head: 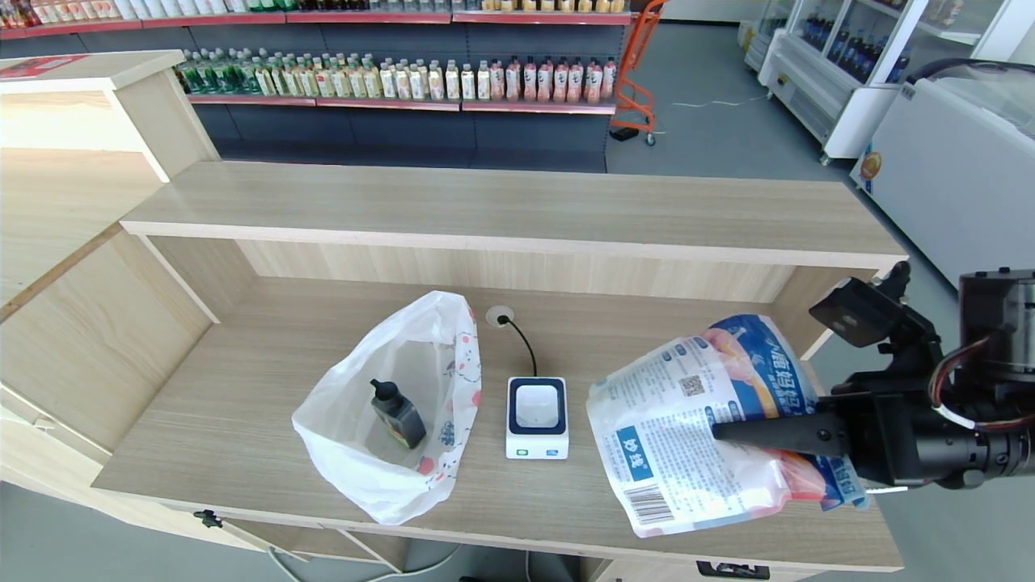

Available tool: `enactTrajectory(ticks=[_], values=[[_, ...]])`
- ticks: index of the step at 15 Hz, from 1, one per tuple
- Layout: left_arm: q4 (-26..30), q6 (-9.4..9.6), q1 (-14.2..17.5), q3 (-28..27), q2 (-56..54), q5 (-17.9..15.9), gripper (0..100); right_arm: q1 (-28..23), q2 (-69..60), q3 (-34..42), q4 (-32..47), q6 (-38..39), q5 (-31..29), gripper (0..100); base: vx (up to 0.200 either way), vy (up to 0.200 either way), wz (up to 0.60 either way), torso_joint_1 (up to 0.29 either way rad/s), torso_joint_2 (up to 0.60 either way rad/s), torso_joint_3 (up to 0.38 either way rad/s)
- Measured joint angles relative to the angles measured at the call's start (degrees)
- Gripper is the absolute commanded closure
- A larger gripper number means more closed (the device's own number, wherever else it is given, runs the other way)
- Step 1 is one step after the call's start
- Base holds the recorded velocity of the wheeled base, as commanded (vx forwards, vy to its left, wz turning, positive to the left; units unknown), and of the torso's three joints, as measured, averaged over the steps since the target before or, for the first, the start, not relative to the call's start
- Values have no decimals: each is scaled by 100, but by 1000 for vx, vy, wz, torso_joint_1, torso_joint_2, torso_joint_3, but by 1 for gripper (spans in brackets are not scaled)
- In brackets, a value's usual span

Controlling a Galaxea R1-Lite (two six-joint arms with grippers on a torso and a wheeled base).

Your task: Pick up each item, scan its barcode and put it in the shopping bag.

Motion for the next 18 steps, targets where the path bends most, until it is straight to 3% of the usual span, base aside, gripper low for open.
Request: enactTrajectory(ticks=[18], values=[[0,0,0,0,0,0,0,185,383,35,-35,-24,0,100,0,0,0,0,0,0]])
